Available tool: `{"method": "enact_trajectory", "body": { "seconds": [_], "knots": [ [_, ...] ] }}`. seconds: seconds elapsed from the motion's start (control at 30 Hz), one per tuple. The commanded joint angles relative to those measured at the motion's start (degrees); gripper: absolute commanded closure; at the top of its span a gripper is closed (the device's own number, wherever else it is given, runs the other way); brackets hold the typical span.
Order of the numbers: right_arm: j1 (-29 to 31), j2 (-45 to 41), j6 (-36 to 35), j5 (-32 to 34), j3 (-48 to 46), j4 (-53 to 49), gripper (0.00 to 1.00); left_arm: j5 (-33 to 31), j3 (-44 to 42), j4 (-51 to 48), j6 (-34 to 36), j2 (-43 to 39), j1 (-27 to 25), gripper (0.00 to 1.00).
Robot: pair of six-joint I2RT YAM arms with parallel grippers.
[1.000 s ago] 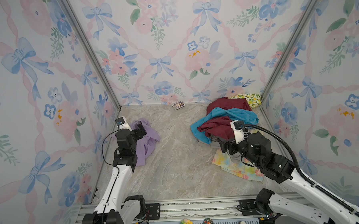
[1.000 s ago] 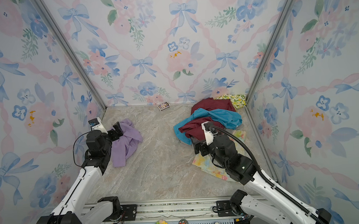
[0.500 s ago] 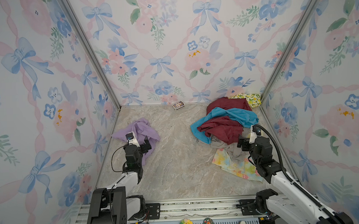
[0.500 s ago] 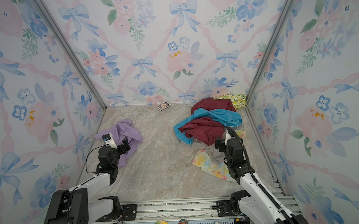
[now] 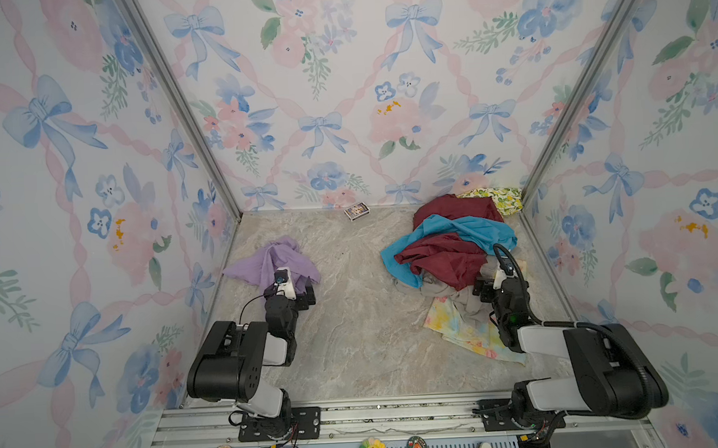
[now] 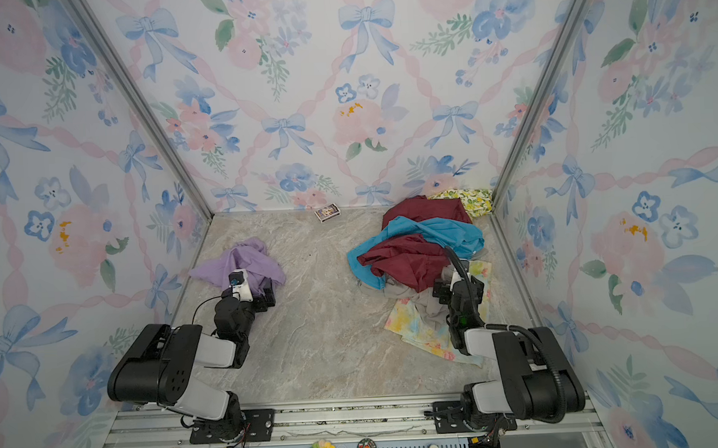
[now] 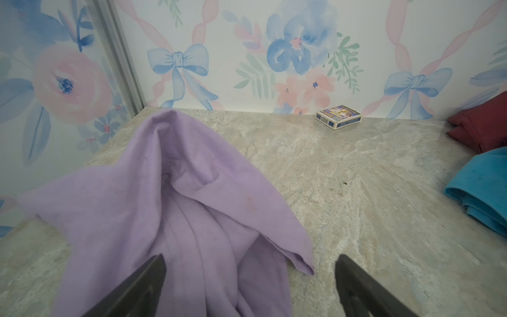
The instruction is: Pick out a specific cloth from the pile
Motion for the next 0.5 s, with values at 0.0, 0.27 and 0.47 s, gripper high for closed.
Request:
{"method": "enact_trajectory", "body": {
  "seconds": [0.0, 0.27, 0.47],
  "knots": [
    [-0.3, 7.1, -1.6, -1.4, 0.0, 14.5, 0.03, -1.3, -0.3, 6.5, 2.2, 0.3, -0.2, 0.02],
    [-1.8, 6.2, -0.6, -5.1, 6.6, 0.8, 0.03, -1.8, -0.4, 6.6, 2.3, 0.3, -0.4, 0.02],
    [-1.2, 6.3, -1.3, -4.5, 6.7, 0.8, 0.03, -6.2, -0.4, 6.6, 2.9, 0.1, -2.2, 0.02]
  ]
}}
